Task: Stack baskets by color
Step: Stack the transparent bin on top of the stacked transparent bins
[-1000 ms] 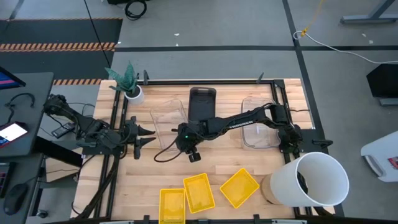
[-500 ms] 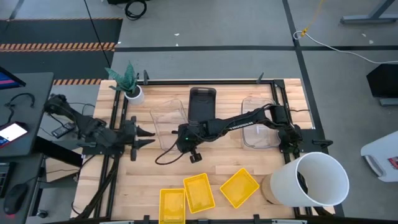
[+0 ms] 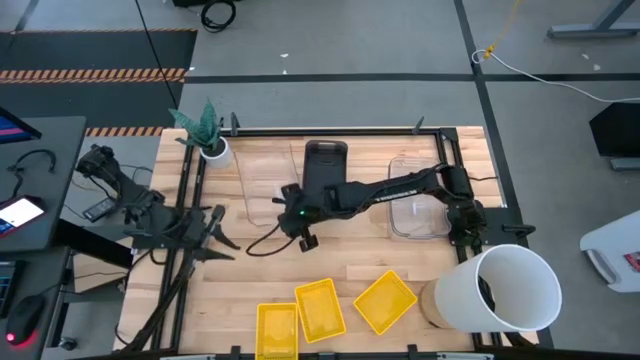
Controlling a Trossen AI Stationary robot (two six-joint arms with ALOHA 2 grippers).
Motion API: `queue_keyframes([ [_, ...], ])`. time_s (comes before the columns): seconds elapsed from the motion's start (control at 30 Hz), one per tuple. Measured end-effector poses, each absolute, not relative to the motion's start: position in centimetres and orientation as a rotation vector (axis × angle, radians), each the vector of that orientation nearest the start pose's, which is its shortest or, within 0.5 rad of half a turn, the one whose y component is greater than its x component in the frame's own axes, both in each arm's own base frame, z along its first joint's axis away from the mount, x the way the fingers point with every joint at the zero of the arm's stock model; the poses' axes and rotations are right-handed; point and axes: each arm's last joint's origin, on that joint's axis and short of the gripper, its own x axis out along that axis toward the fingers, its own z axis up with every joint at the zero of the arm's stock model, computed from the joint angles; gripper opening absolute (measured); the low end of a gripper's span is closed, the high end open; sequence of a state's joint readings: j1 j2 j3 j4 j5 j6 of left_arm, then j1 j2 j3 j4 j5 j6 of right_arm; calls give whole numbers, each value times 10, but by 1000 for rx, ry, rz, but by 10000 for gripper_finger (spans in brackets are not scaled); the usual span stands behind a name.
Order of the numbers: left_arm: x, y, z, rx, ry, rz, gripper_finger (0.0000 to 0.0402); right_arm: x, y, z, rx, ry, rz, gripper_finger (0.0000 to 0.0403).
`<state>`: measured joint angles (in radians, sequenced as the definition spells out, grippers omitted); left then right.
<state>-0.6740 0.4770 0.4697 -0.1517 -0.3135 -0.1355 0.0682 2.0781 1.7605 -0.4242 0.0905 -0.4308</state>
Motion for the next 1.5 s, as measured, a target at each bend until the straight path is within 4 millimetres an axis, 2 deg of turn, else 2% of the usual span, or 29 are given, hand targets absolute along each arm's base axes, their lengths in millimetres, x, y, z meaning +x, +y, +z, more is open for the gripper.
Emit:
queue_keyframes([
  [0.27,102,-74,269,-75,153,-382,117,458,24,294,-543,675,59,2],
  [0.43,103,-72,268,-72,151,-335,117,433,20,328,-557,684,-3,2],
  [0.67,103,-66,263,-74,182,-114,117,386,18,364,-462,745,-25,2],
  [0.97,104,-51,252,-12,241,196,117,319,27,374,-329,773,-48,2],
  [1.23,106,-46,253,-27,227,252,117,257,50,358,-235,808,-73,2],
  [1.5,108,-44,255,-41,206,272,117,208,64,364,-115,851,-61,2],
])
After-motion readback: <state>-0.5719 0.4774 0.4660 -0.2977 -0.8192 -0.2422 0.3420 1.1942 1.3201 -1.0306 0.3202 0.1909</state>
